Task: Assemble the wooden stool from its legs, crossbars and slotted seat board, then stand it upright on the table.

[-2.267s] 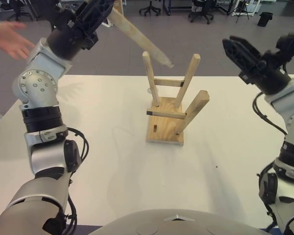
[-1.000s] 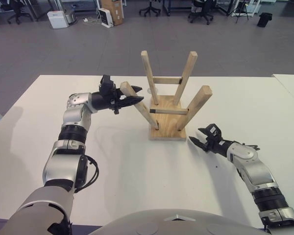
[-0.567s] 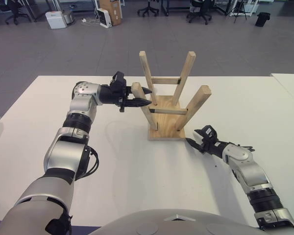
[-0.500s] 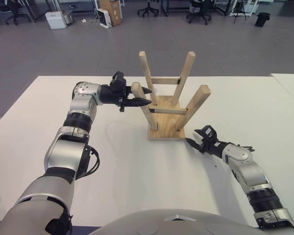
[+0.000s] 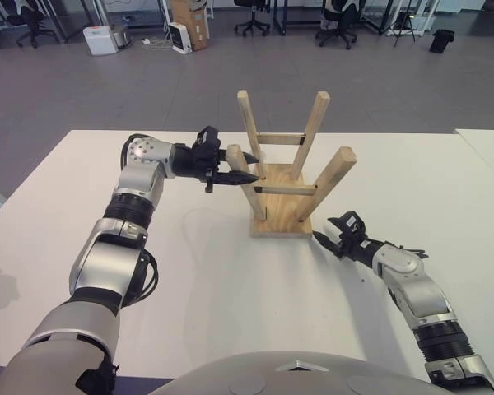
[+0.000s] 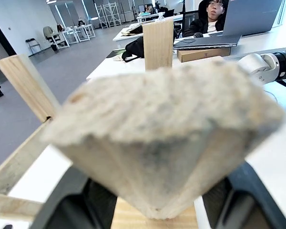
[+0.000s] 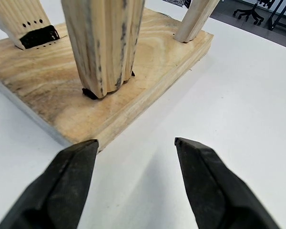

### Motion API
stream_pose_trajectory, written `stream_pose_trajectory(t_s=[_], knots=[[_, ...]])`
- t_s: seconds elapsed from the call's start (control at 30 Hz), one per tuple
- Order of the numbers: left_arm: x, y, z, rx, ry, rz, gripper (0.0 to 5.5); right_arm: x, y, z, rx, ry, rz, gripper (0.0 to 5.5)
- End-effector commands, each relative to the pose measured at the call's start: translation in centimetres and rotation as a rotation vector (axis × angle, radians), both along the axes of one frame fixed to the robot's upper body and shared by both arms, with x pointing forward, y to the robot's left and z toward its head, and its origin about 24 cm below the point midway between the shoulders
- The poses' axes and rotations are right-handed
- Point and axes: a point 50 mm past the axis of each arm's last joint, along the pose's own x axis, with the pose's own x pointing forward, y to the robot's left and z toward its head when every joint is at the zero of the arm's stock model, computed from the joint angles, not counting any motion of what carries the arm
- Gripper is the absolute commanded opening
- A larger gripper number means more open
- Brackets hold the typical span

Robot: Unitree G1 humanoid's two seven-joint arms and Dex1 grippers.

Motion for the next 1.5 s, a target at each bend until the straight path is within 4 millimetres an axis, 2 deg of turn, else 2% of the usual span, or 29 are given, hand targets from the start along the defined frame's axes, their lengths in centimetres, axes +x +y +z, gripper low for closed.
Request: stream_pose_trajectory(t_s=[0.03, 0.17, 0.27, 0.33, 0.4, 0.53, 0.63, 0.67, 0.73, 0.8, 0.87, 0.9, 0.97, 1.03, 1.07, 1.1, 1.17, 1.27, 1.37, 1.5], knots=[[-1.3, -1.3, -4.2, 0.038, 0.124, 0.015, 2.86, 0.5, 0.7, 1.1, 0.034, -0.049, 0.036, 3.03], [-1.2, -1.4, -4.0, -0.005, 0.076, 0.069, 3.47, 1.9, -1.0, 4.1, 0.032, -0.148, 0.015, 3.03], [-1.0, -0.5, -3.4, -0.035, 0.005, 0.131, 4.05, 2.9, -2.4, 7.5, 0.026, -0.243, 0.014, 3.03], [-1.7, 0.3, -2.7, -0.038, -0.034, 0.109, 4.24, 3.1, -2.7, 9.8, 0.077, -0.295, 0.032, 3.03], [-3.3, 1.1, -1.1, -0.078, -0.021, 0.051, 4.24, 3.1, -2.6, 12.4, 0.143, -0.357, 0.048, 3.03], [-6.6, 1.6, 4.5, -0.246, -0.007, -0.013, 4.24, 3.0, -2.5, 17.5, 0.256, -0.496, 0.035, 3.03], [-6.4, 2.3, 9.3, -0.461, -0.142, 0.109, 4.24, 3.2, -1.7, 21.1, 0.261, -0.650, -0.003, 3.03], [-6.0, 2.6, 10.3, -0.514, -0.202, 0.181, 4.24, 3.2, -0.7, 22.3, 0.259, -0.701, 0.012, 3.03], [-5.7, 2.9, 10.8, -0.572, -0.253, 0.274, 4.24, 3.1, 1.6, 23.5, 0.247, -0.766, 0.044, 3.03], [-5.7, 3.0, 10.3, -0.581, -0.257, 0.342, 4.24, 2.8, 4.4, 23.0, 0.127, -0.790, 0.104, 3.03], [-5.5, 3.0, 9.7, -0.548, -0.269, 0.413, 4.24, 2.5, 7.3, 20.7, 0.035, -0.762, 0.155, 3.03], [-5.3, 3.0, 9.5, -0.530, -0.277, 0.443, 4.24, 2.4, 8.6, 19.0, -0.039, -0.749, 0.183, 3.03], [-5.3, 2.7, 9.3, -0.529, -0.283, 0.469, 4.24, 2.1, 10.5, 13.9, -0.189, -0.656, 0.262, 3.03], [-5.4, 2.2, 9.2, -0.531, -0.282, 0.470, 4.24, 1.3, 10.7, 8.2, -0.381, -0.532, 0.365, 3.03], [-5.5, 1.9, 9.1, -0.524, -0.281, 0.464, 4.24, 0.9, 10.3, 6.4, -0.439, -0.487, 0.387, 3.03], [-5.6, 1.6, 9.0, -0.519, -0.280, 0.459, 4.24, 0.8, 10.0, 5.5, -0.469, -0.467, 0.394, 3.03], [-6.0, 0.9, 8.8, -0.519, -0.278, 0.452, 4.24, 1.0, 9.8, 5.5, -0.471, -0.474, 0.385, 3.03], [-6.5, -0.1, 8.6, -0.525, -0.275, 0.445, 4.24, 1.6, 10.0, 6.8, -0.435, -0.510, 0.357, 3.03], [-6.8, -0.9, 8.2, -0.523, -0.279, 0.453, 4.24, 2.3, 10.1, 11.4, -0.266, -0.594, 0.267, 3.03], [-6.5, -1.5, 7.6, -0.533, -0.291, 0.526, 4.24, 2.7, 9.0, 19.3, 0.065, -0.692, 0.153, 3.03]])
